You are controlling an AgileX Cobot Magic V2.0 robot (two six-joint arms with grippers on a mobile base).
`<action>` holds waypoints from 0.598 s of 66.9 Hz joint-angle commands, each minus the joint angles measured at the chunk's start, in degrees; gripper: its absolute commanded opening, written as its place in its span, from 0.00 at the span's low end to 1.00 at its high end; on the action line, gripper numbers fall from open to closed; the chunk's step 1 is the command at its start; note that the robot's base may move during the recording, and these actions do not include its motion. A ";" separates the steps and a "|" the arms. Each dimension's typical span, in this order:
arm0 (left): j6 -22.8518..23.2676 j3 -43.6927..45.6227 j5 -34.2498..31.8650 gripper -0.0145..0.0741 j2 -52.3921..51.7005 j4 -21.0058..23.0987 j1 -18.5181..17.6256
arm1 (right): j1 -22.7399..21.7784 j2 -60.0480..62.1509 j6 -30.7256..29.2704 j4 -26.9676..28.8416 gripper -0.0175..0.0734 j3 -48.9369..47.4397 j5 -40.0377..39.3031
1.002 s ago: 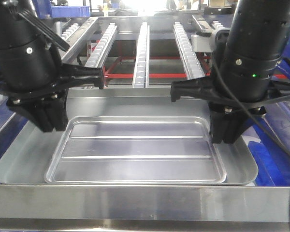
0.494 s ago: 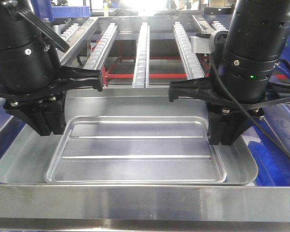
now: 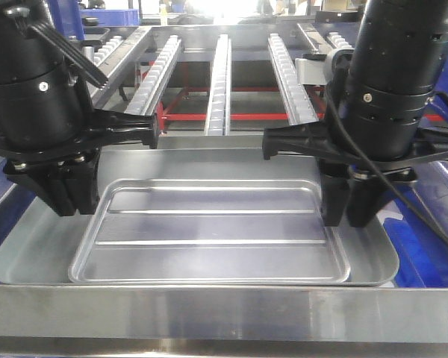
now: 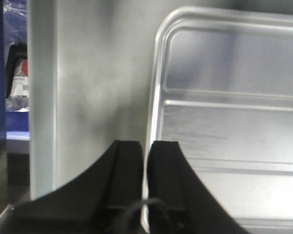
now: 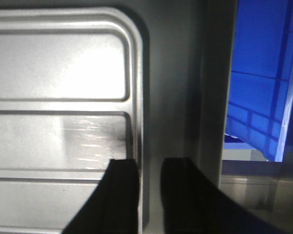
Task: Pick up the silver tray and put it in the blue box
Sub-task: 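Lower both grippers, open, onto the tray's two short edges, then close both grippers on the tray's short edges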
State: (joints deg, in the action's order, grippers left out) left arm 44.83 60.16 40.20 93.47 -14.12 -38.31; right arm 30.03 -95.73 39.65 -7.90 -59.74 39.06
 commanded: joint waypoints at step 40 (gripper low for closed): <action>0.09 1.63 -1.71 0.36 1.44 -0.94 -0.45 | -0.18 2.13 -0.71 -0.54 0.59 -2.03 -2.50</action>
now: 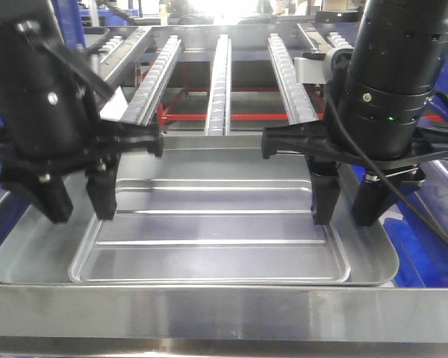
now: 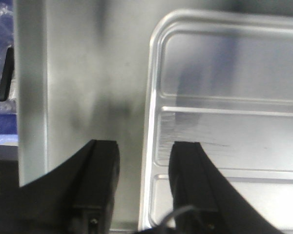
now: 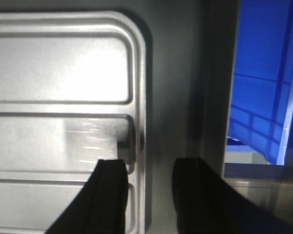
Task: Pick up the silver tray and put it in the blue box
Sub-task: 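Close both grippers on the tray's short edges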
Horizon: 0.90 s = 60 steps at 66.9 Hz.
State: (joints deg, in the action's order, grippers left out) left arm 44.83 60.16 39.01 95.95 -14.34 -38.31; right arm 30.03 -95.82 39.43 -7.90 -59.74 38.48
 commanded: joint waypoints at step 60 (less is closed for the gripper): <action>0.09 1.63 -0.67 0.36 1.35 -0.72 -0.45 | -0.18 -0.13 -0.44 -0.54 0.59 -2.03 -3.11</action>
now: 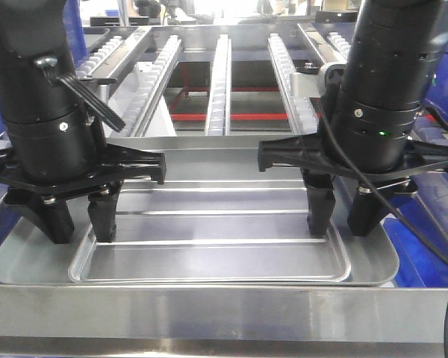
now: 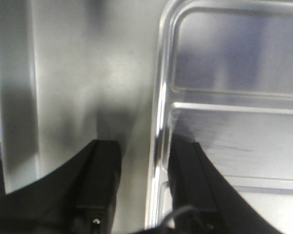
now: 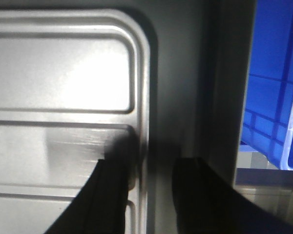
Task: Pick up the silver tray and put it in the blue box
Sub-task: 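Close both grippers on the tray's short edges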
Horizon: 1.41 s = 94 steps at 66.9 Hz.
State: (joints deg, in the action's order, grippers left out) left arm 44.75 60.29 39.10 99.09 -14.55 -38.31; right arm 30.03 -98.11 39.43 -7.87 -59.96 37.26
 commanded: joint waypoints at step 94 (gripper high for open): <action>0.17 1.50 -0.65 0.15 -1.79 0.27 -0.45 | -0.18 0.80 -0.44 -0.56 0.25 -1.81 -1.17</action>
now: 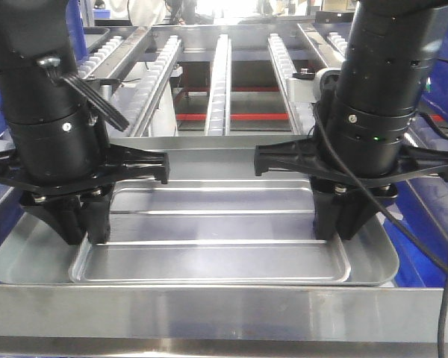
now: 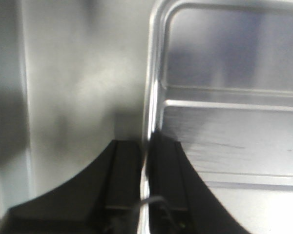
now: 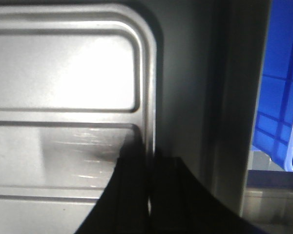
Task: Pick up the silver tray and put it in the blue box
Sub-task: 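Close both grippers on the tray's short edges, then lift the tray with both grippers and pull it toward the robot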
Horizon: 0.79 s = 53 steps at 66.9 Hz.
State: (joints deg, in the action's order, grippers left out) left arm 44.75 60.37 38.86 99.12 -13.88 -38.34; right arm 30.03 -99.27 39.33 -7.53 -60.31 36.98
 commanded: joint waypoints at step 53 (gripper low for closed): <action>2.11 5.26 9.94 0.15 -8.09 -0.65 -0.68 | -0.18 8.14 3.23 -0.86 0.25 -5.33 6.77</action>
State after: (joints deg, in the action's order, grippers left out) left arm 45.71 63.76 45.51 96.58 -13.63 -38.46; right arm 30.03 -96.30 40.50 -7.07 -63.54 42.00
